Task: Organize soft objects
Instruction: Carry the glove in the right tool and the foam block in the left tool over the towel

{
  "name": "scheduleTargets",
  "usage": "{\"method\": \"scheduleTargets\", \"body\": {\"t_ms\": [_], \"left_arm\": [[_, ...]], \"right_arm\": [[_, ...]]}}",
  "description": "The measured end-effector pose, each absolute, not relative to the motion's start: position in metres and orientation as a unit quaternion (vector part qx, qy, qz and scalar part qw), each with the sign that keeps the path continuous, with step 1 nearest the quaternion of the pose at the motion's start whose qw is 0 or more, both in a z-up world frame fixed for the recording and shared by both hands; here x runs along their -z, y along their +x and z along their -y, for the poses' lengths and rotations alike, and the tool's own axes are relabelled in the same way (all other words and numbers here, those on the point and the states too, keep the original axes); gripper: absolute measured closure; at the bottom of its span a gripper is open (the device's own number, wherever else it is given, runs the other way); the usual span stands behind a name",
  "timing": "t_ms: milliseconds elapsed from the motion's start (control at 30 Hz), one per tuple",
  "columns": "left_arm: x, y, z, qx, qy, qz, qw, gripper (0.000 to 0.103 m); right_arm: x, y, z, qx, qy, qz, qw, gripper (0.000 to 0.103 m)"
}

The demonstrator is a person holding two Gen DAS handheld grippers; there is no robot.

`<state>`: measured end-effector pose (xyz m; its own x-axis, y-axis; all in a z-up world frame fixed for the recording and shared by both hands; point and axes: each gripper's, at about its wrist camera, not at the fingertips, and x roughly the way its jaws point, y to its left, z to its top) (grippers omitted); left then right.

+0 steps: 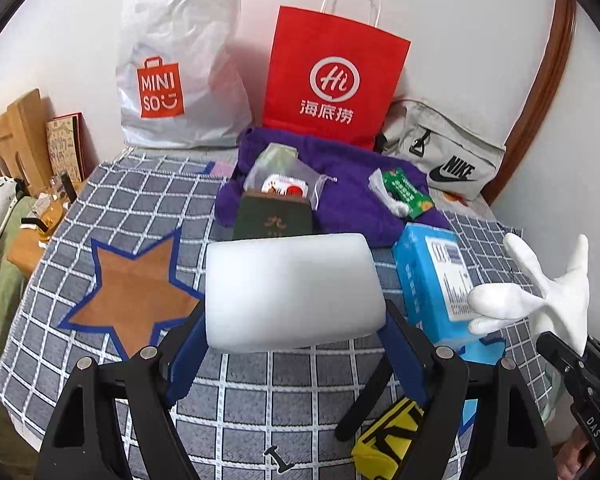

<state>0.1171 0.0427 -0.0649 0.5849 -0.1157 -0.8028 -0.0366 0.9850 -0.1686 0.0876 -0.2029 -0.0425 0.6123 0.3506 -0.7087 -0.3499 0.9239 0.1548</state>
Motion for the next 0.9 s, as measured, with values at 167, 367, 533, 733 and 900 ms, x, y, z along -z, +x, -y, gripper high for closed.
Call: {"method": "scheduleTargets", "body": {"t_ms": [167, 367, 533, 733, 900], "left_arm": [[0.055, 0.131, -0.046, 0.018, -0.083, -0.452, 0.888, 0.023], [0.046, 0.147, -0.046, 0.017, -0.081, -0.447, 0.891, 0.023], [0.043, 0.163, -0.046, 0.015, -0.079, -0.446, 0.892, 0.023], [0.043, 0.181, -0.049, 0.009, -0.08, -0.449, 0.89, 0.023], [0.047, 0.199, -0.053, 0.005, -0.083, -0.452, 0.888, 0.023]], "right_arm": [[0.032, 0.103, 0.201, -0.194, 0.0, -0.389, 0.9, 0.089], [0.024, 0.124, 0.198, -0.194, -0.001, -0.382, 0.903, 0.089], [0.022, 0.141, 0.198, -0.194, 0.001, -0.381, 0.904, 0.089], [0.021, 0.164, 0.199, -0.198, 0.004, -0.385, 0.901, 0.089], [0.027, 0.187, 0.202, -0.205, 0.014, -0.393, 0.896, 0.089]]}}
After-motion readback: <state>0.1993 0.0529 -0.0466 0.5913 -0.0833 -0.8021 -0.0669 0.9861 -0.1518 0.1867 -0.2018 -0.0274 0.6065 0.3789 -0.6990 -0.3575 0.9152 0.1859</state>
